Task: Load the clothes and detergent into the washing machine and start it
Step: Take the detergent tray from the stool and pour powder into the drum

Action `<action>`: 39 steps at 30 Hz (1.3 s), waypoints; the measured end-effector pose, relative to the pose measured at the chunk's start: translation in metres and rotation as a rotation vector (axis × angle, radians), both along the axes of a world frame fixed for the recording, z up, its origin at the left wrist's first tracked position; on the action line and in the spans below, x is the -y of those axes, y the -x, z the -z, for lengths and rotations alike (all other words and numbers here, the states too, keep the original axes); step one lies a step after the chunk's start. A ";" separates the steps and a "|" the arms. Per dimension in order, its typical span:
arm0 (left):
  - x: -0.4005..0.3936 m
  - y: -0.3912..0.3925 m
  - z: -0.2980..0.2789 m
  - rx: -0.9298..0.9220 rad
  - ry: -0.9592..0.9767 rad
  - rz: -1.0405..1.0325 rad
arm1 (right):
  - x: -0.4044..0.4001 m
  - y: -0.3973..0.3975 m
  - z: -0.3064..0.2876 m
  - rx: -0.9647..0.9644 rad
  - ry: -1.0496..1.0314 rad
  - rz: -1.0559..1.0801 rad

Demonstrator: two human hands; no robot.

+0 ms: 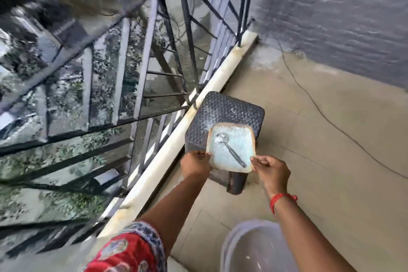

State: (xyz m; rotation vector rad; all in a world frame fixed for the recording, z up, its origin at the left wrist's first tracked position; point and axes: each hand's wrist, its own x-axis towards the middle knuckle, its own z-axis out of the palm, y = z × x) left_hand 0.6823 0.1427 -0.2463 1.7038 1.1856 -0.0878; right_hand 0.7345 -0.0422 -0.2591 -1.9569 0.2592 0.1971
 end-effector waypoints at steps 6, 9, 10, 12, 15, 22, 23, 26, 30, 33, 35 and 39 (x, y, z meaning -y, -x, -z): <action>-0.005 -0.062 0.073 -0.048 -0.148 0.062 | -0.011 -0.058 0.080 -0.002 0.026 0.068; -0.001 -0.079 0.096 -0.056 -0.224 0.153 | -0.013 -0.073 0.107 -0.010 0.071 0.082; 0.000 -0.082 0.102 -0.044 -0.234 0.178 | -0.014 -0.076 0.114 -0.006 0.100 0.076; 0.001 -0.084 0.111 -0.030 -0.257 0.231 | -0.015 -0.079 0.122 0.017 0.154 0.050; 0.000 -0.082 0.117 -0.050 -0.253 0.281 | -0.020 -0.082 0.128 -0.005 0.180 -0.014; -0.002 -0.065 0.096 -0.077 -0.203 0.308 | -0.026 -0.071 0.098 0.046 0.439 -0.261; -0.001 -0.053 0.088 -0.081 -0.213 0.304 | -0.029 -0.063 0.088 0.079 0.469 -0.321; 0.003 -0.006 0.058 -0.102 -0.263 0.270 | -0.043 -0.032 0.051 0.135 0.436 -0.528; 0.001 0.067 0.000 -0.167 -0.330 0.250 | -0.066 0.021 -0.009 0.324 0.513 -0.812; -0.005 0.118 -0.047 -0.149 -0.391 0.234 | -0.085 0.063 -0.057 0.490 0.506 -0.952; -0.010 0.154 -0.082 -0.147 -0.438 0.210 | -0.101 0.097 -0.093 0.537 0.480 -1.053; -0.016 0.224 -0.146 -0.140 -0.689 0.227 | -0.128 0.169 -0.157 0.674 0.423 -1.162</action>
